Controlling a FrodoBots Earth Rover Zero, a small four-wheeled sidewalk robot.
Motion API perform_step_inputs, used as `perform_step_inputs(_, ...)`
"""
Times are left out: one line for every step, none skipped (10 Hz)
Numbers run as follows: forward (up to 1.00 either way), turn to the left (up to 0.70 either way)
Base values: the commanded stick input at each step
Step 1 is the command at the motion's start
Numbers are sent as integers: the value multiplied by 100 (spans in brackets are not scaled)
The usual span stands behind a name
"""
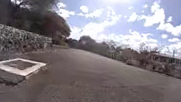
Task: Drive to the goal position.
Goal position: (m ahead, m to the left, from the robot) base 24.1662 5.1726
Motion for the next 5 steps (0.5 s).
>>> perform_step_inputs(50,0)
perform_step_inputs(50,0)
perform_step_inputs(50,0)
perform_step_inputs(50,0)
perform_step_inputs(50,0)
